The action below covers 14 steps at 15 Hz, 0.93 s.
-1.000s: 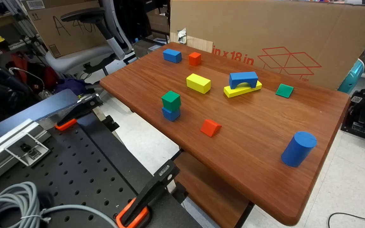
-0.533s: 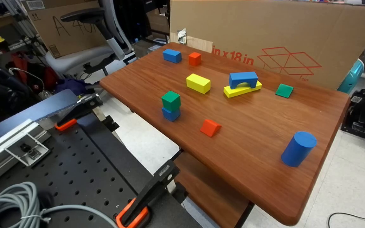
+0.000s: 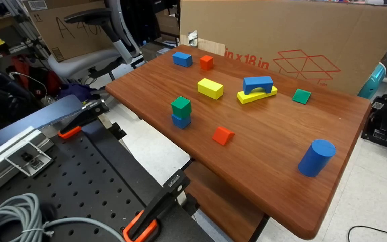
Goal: Move the yellow block forward
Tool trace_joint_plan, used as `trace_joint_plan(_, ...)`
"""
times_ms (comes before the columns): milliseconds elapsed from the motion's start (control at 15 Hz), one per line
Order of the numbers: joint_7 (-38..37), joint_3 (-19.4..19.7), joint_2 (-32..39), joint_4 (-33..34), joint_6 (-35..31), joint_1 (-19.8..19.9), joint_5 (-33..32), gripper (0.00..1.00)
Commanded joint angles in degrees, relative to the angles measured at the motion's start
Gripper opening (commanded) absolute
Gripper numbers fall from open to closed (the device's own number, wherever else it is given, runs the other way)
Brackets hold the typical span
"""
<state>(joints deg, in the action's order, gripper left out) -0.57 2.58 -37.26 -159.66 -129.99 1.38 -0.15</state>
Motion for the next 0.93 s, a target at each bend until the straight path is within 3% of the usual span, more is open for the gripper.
trace_joint_plan(0, 0.61, -0.24, 9.77, -0.06, -11.24, -2.81, 3.56, 1.0)
trace_joint_plan(467, 3.88, -0.98, 31.26, 2.6, -25.36, -7.71, 8.12, 1.0)
trace_joint_plan(867, 9.55, -3.62, 44.34, 10.43, -27.07, -6.55, 11.91, 1.0)
